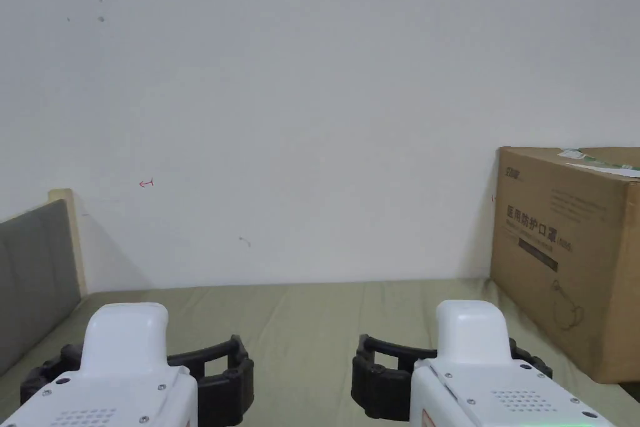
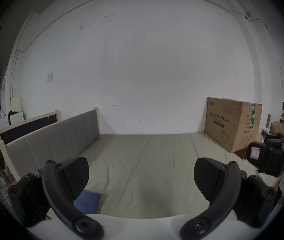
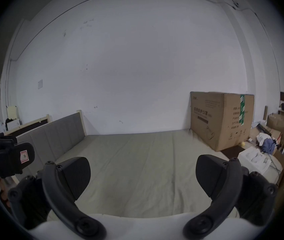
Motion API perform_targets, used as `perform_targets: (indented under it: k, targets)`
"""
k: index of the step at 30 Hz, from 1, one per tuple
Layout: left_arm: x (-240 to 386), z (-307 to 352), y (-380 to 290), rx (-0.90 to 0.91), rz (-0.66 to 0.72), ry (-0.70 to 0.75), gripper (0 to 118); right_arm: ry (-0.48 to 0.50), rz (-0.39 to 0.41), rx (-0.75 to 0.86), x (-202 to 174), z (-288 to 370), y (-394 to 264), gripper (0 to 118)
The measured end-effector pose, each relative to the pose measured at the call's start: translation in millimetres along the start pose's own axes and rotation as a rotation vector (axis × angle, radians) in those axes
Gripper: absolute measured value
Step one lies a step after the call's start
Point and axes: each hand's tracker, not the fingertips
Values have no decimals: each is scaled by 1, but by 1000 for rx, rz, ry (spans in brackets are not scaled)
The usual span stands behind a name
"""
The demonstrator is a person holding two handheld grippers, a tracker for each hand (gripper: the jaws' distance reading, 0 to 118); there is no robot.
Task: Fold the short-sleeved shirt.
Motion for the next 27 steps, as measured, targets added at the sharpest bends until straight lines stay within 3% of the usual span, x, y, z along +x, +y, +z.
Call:
perform_targets:
  k: [5, 8, 27]
  targets:
    - [1, 5, 1, 40, -32, 8, 118, -28, 7, 1, 2, -1, -2, 118]
    - [6, 3, 2, 4, -30, 84, 118, -41, 4, -2, 4, -3, 0, 118]
    - [-4, -1, 3, 2, 22, 49, 118, -27, 23, -12, -1, -8, 1, 118]
